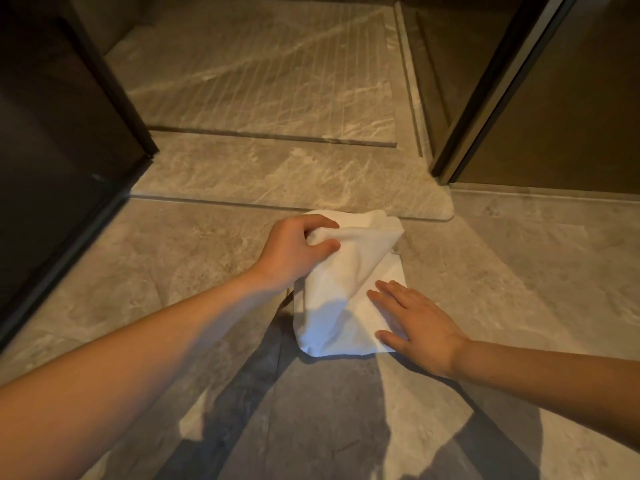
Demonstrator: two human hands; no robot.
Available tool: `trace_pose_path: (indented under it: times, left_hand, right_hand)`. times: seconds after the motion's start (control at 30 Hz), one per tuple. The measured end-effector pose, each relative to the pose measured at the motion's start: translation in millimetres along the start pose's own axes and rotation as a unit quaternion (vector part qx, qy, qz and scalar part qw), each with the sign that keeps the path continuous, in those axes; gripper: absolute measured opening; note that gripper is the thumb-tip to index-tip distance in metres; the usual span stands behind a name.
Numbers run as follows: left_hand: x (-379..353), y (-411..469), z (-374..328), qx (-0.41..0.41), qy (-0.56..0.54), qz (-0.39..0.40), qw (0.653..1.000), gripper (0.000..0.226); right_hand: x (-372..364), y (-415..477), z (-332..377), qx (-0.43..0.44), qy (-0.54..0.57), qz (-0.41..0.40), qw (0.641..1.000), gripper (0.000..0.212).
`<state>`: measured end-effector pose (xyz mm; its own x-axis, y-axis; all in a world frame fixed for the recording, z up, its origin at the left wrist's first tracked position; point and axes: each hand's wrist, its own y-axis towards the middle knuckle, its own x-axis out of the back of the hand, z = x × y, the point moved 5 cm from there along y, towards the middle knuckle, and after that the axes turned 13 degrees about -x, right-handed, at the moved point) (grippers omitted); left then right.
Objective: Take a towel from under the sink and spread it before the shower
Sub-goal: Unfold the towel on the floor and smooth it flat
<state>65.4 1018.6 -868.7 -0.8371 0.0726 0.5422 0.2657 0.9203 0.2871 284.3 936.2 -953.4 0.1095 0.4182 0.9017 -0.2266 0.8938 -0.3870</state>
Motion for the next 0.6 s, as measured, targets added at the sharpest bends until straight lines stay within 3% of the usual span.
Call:
trace_pose_path:
  times: [0.13,0.4,0.6]
  left_hand:
    - [28,-9,6,0.019,0.023,-0.039,0.999,0.024]
    - [92,-74,40,0.097,0.031,-0.225,0.969,0.029]
    - [109,-132,87,0.211,0.091,-0.203,0.952,0.032]
  right_hand:
    - [16,18,21,-0.019,0.052,-0.029,0.998,0.081]
    - [2,38,38,0.006,-0.056,0.042,0.998,0.105]
    - [12,57,59,0.021,-0.035,0.019,0.999,0.105]
